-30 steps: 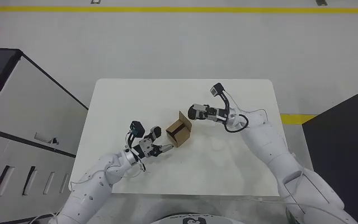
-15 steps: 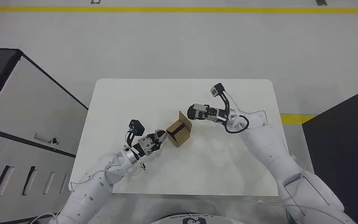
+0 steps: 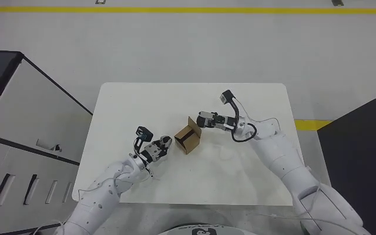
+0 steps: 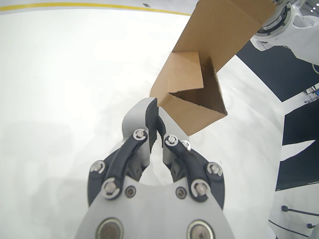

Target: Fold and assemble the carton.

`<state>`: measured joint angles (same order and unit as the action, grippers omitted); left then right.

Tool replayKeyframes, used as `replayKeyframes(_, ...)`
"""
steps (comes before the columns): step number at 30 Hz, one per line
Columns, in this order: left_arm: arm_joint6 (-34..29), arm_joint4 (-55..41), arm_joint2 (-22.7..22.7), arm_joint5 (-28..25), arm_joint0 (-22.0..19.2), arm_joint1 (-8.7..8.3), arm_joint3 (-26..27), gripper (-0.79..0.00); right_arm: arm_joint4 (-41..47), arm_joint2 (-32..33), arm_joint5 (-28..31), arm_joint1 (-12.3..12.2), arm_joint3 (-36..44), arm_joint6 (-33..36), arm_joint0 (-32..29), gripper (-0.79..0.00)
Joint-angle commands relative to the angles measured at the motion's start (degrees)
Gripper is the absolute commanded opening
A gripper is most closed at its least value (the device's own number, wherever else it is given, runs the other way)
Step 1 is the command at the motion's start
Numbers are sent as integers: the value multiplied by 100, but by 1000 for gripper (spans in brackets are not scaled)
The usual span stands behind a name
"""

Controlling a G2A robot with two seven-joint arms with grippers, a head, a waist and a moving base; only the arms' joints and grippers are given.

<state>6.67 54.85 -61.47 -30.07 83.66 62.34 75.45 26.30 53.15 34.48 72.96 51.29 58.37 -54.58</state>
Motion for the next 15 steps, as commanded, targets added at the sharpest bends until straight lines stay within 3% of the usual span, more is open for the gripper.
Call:
replayKeyframes(1, -15, -15, 74, -26, -69, 28, -81, -785, -30, -29, -83, 7, 2, 43, -3, 0)
replayKeyframes(15, 188, 35, 339, -69, -388, 172, -326, -785, -3, -88, -216, 31, -30, 434, -4, 0)
